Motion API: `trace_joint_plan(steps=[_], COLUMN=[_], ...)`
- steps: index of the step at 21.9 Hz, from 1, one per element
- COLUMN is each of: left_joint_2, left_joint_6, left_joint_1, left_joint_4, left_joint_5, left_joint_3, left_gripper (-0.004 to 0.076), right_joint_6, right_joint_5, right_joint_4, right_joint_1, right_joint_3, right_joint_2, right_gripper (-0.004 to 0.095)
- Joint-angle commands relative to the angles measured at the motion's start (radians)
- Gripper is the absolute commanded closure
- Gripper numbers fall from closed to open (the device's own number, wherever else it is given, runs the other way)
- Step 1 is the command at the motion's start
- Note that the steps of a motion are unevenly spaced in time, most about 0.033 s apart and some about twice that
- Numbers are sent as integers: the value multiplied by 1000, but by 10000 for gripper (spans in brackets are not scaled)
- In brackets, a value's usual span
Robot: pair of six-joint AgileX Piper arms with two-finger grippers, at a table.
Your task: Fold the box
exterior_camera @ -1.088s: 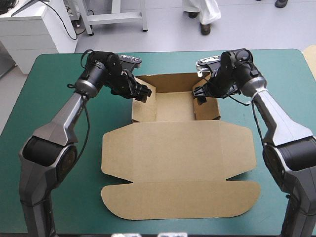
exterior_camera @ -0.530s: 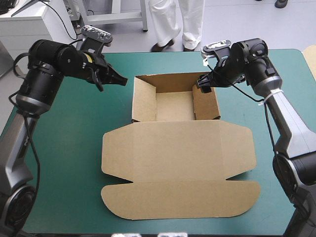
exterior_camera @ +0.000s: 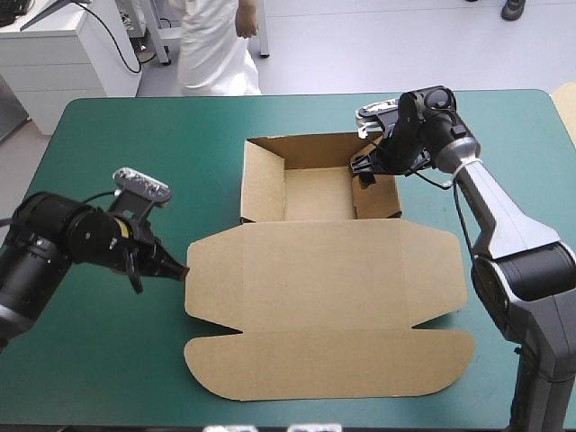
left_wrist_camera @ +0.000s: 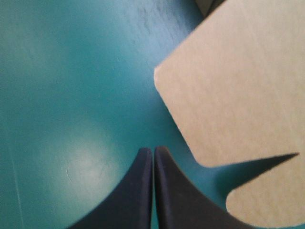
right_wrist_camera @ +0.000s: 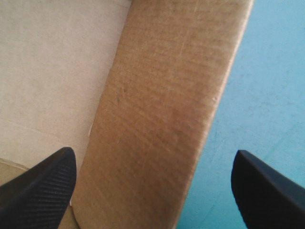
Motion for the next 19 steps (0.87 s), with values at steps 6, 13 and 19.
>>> trace_joint_plan(steps=[6,13,19], left_joint_2=[-225,-329,-355], left_joint_6=[-88,-108,-108], left_joint_1=[-4,-4,-4], left_joint_4=[-2,-2,-2], left_joint_5=[-50,-53,-51], left_joint_3=[254,266,266], left_gripper=[731,731,731], right_joint_6=[0,-14,-50], right_joint_5=[0,0,0], right_joint_4=[16,42,-7], right_joint_1=[-13,-13,-32], right_joint_3=[-28,-28,-79], right_joint_2=[22,28,28], right_gripper=[176,851,929])
